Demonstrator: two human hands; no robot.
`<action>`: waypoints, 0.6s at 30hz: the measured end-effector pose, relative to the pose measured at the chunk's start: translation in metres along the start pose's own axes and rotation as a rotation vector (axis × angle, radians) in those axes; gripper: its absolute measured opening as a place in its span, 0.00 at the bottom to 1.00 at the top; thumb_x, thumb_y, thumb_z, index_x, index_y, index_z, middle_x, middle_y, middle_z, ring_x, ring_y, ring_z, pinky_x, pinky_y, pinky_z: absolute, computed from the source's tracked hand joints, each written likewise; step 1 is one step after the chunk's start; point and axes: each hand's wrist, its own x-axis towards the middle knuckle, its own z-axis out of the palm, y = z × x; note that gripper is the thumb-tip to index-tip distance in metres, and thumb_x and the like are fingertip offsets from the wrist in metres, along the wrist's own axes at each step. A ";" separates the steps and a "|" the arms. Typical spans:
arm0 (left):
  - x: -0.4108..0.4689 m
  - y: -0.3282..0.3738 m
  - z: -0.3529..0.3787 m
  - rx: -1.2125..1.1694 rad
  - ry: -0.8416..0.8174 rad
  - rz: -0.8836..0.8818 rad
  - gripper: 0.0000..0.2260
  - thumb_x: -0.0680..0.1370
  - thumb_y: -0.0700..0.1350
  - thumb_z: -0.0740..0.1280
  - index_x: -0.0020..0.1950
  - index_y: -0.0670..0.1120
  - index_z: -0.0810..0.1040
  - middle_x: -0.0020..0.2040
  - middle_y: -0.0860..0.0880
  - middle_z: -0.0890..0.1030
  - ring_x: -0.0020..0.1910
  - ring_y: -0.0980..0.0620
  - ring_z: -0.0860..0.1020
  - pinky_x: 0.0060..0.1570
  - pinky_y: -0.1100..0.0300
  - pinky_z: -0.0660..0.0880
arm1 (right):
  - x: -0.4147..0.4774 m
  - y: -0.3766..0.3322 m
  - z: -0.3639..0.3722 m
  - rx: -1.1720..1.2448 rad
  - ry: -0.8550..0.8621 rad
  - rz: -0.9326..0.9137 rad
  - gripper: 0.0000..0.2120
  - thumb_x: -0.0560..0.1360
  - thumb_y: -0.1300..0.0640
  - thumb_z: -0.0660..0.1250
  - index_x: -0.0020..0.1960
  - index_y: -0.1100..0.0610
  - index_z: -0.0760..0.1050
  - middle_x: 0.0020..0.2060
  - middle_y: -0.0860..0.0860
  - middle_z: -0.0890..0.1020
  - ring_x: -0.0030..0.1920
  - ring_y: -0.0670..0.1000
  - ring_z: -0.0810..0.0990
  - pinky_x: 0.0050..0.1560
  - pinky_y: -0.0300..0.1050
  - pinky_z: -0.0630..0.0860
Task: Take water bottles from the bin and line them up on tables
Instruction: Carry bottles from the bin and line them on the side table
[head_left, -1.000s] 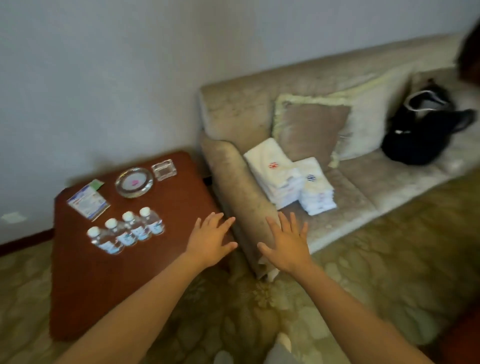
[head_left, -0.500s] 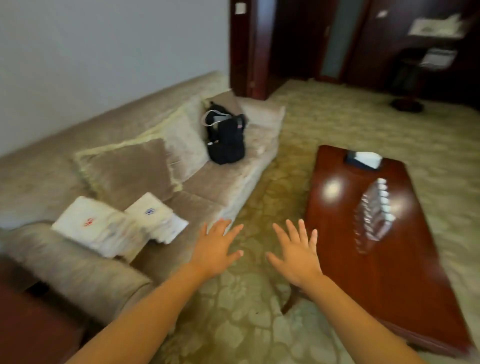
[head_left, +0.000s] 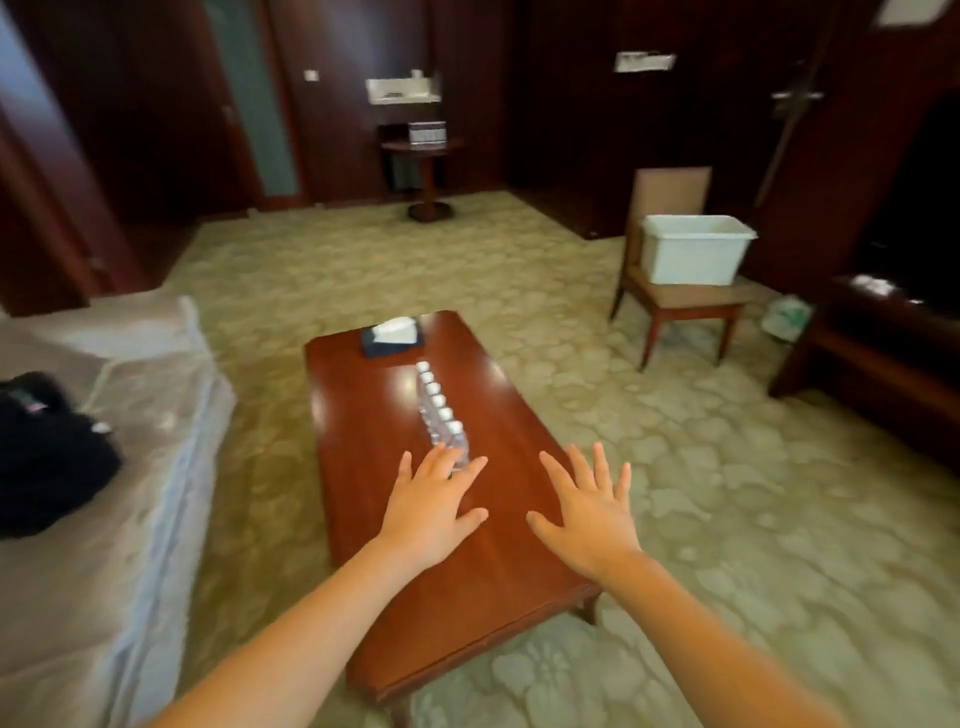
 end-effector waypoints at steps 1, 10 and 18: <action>0.021 0.012 0.003 0.003 -0.004 0.041 0.29 0.80 0.63 0.56 0.79 0.59 0.52 0.80 0.52 0.54 0.80 0.50 0.48 0.76 0.42 0.44 | 0.005 0.016 -0.004 -0.001 0.006 0.042 0.37 0.78 0.35 0.56 0.81 0.43 0.45 0.81 0.53 0.46 0.79 0.60 0.34 0.75 0.66 0.32; 0.218 0.110 0.020 -0.019 -0.077 0.365 0.30 0.80 0.63 0.57 0.79 0.59 0.50 0.80 0.52 0.51 0.80 0.50 0.45 0.76 0.40 0.42 | 0.083 0.151 -0.028 -0.024 0.063 0.356 0.38 0.78 0.34 0.56 0.81 0.45 0.45 0.81 0.53 0.46 0.79 0.60 0.34 0.75 0.66 0.32; 0.356 0.188 0.033 -0.026 -0.143 0.532 0.30 0.80 0.63 0.57 0.79 0.59 0.50 0.80 0.52 0.51 0.80 0.49 0.45 0.75 0.40 0.41 | 0.139 0.256 -0.047 0.009 0.103 0.552 0.37 0.78 0.34 0.54 0.81 0.44 0.45 0.81 0.52 0.46 0.79 0.59 0.33 0.75 0.65 0.32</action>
